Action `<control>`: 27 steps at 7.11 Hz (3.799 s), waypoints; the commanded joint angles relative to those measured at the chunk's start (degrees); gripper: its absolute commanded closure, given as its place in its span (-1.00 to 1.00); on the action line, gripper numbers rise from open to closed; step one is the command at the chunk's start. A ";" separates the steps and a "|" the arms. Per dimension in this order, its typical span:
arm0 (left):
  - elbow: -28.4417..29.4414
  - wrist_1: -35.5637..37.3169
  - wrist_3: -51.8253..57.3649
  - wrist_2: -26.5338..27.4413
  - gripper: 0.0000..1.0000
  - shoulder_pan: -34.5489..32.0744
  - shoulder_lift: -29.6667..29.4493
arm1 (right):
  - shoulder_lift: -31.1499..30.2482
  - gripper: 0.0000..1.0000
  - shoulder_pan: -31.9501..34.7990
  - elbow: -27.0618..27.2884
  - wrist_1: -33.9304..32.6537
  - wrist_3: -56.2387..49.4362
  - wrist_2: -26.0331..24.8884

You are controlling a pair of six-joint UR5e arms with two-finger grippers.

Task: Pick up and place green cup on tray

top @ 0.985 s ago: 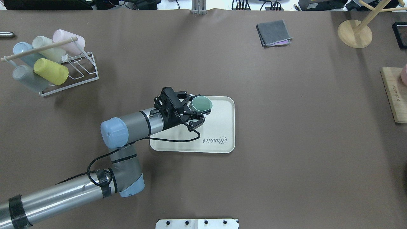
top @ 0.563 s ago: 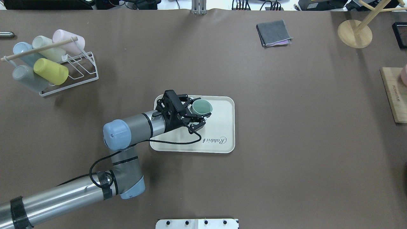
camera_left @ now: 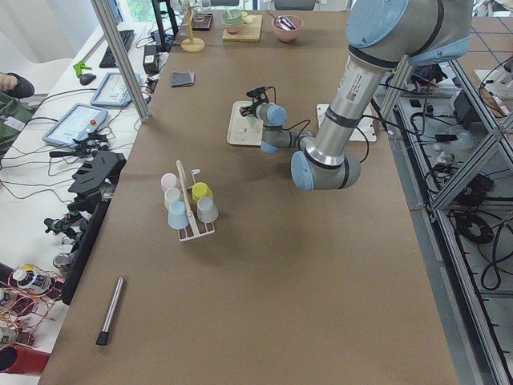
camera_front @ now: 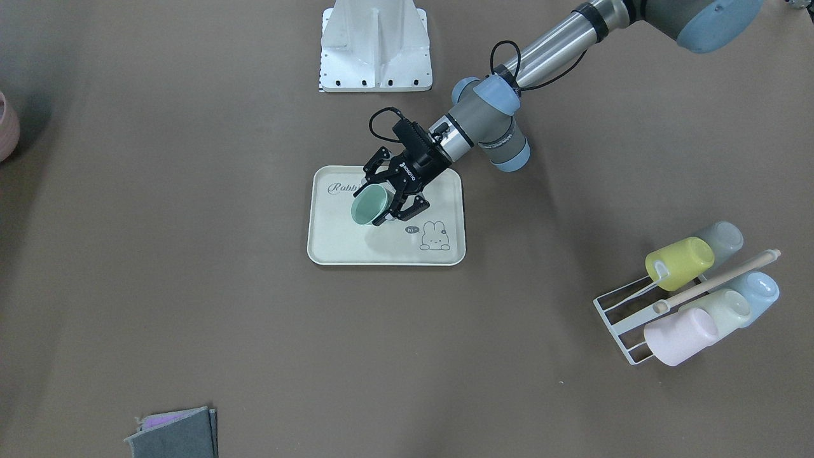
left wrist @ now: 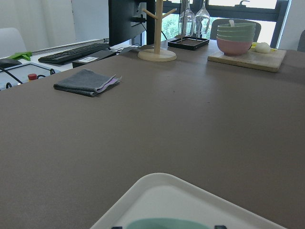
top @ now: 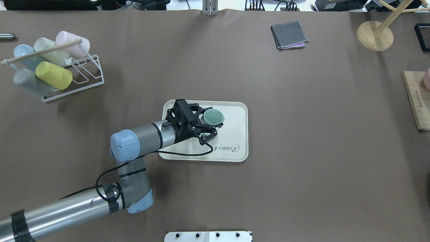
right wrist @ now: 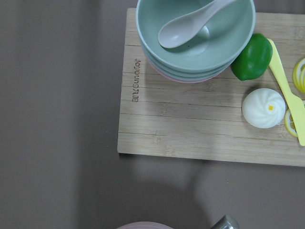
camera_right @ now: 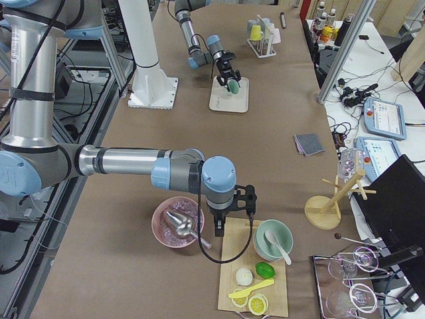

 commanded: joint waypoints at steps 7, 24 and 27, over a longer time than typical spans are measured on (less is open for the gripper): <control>-0.77 -3.15 2.17 0.45 -0.98 0.05 4.56 | -0.76 -1.00 -0.01 -0.71 0.00 0.43 -2.37; -31.00 77.62 24.88 0.98 -0.98 -29.53 7.37 | -0.76 -1.00 -0.01 -0.80 0.00 0.61 -2.29; -32.06 76.91 22.25 -1.72 -0.98 -39.55 11.40 | -1.02 -1.00 -0.01 -1.15 0.00 0.52 -2.46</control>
